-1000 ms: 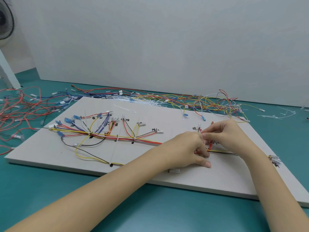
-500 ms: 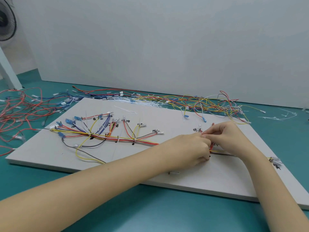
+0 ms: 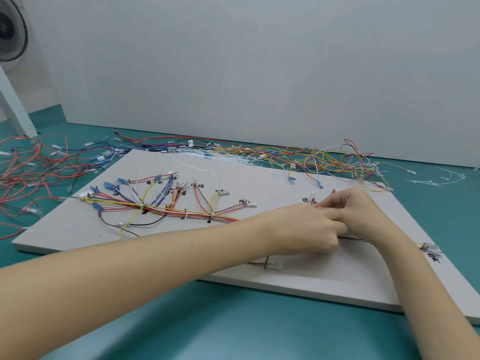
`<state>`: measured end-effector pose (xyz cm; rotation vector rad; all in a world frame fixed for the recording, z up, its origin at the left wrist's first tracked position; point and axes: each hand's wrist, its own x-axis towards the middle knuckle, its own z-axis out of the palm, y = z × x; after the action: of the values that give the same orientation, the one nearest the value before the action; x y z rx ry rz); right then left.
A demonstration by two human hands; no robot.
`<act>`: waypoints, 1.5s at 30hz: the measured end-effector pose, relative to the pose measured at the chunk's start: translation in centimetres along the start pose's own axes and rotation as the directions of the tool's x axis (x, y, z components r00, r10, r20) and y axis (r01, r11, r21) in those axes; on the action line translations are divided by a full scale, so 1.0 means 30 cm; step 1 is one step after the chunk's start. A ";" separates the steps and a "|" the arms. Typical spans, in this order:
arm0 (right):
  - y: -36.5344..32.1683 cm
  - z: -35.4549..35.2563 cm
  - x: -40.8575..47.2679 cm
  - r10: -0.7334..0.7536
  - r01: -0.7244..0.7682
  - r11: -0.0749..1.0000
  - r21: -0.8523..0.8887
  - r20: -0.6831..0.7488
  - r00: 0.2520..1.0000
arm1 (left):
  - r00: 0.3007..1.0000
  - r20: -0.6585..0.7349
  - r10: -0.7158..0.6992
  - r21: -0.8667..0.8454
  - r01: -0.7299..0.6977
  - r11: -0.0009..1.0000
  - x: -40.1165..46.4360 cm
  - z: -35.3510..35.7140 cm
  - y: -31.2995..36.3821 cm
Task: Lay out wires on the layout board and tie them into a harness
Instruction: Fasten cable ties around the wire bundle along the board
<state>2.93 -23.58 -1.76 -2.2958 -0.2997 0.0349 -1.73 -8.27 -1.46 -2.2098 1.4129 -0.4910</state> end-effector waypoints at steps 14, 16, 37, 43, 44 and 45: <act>-0.003 -0.007 -0.006 -0.054 0.056 0.997 -0.052 0.035 0.998 | 0.995 -0.034 0.089 0.005 -0.089 0.996 0.063 0.049 -0.028; -0.003 -0.007 -0.004 -0.028 0.028 0.999 -0.031 0.024 0.999 | 0.995 -0.091 0.030 -0.034 -0.033 0.999 0.065 0.062 -0.024; 0.043 -0.083 -0.025 0.090 -0.180 0.922 0.343 0.264 0.960 | 0.653 0.294 -0.698 -0.939 0.334 -0.082 0.024 0.114 0.030; 0.045 -0.085 -0.020 0.112 -0.235 0.889 0.393 0.311 0.944 | 0.628 0.316 -0.711 -0.921 0.383 -0.072 0.038 0.115 0.035; 0.046 -0.086 -0.021 0.110 -0.239 0.885 0.399 0.318 0.942 | 0.626 0.317 -0.713 -0.920 0.385 -0.071 0.037 0.116 0.034; 0.046 -0.088 -0.022 0.109 -0.240 0.884 0.401 0.324 0.940 | 0.627 0.317 -0.711 -0.921 0.384 -0.072 0.036 0.117 0.033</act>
<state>2.88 -26.55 -1.04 -1.8563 -0.2051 0.4935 -0.18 -8.93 -4.87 -4.0665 0.7217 -0.0570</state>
